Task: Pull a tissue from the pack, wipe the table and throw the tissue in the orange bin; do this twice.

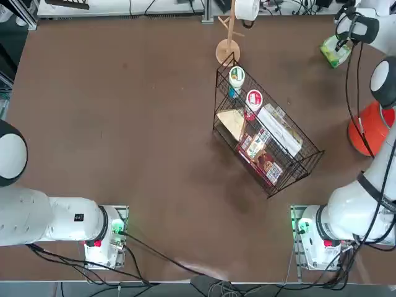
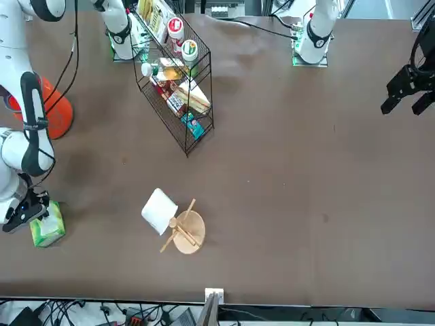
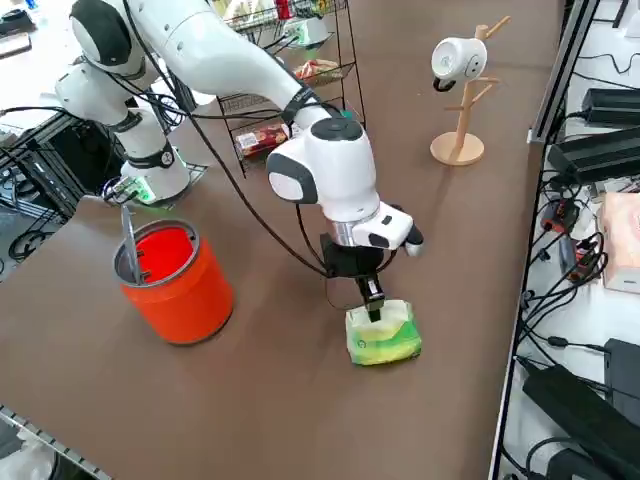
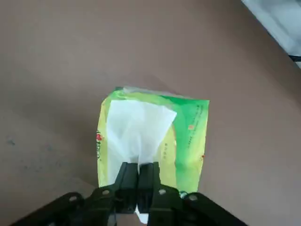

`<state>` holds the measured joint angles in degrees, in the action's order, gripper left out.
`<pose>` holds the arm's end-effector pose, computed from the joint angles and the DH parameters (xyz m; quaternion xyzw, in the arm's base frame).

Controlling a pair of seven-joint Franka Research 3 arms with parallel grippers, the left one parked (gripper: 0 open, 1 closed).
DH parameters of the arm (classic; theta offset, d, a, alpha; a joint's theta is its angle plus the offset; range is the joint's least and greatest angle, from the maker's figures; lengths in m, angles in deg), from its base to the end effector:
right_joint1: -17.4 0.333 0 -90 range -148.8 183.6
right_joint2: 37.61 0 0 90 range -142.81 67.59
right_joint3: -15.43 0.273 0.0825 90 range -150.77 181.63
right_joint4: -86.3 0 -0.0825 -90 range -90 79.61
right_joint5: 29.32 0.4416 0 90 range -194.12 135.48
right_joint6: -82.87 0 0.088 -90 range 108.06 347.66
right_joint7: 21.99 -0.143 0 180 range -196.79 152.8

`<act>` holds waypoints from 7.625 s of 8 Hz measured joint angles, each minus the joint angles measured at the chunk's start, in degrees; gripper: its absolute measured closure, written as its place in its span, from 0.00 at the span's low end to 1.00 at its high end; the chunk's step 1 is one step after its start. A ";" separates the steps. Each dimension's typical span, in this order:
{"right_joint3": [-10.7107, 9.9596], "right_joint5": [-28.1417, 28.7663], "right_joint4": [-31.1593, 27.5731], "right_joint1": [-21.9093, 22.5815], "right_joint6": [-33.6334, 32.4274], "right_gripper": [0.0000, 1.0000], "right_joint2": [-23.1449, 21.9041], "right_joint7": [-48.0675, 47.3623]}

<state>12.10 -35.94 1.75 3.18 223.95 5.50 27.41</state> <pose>0.7310 -0.2286 0.1538 0.9382 0.3201 0.0642 0.1145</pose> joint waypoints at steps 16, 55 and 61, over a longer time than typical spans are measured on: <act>1.51 17.60 -16.95 13.69 -32.87 0.99 -27.70 -49.62; -0.79 15.97 -29.41 20.92 -20.07 0.99 -22.13 -58.04; -4.95 5.91 -22.86 20.60 -43.59 0.99 -33.06 -57.72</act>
<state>7.15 -30.02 -21.11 23.78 180.36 -27.56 -30.31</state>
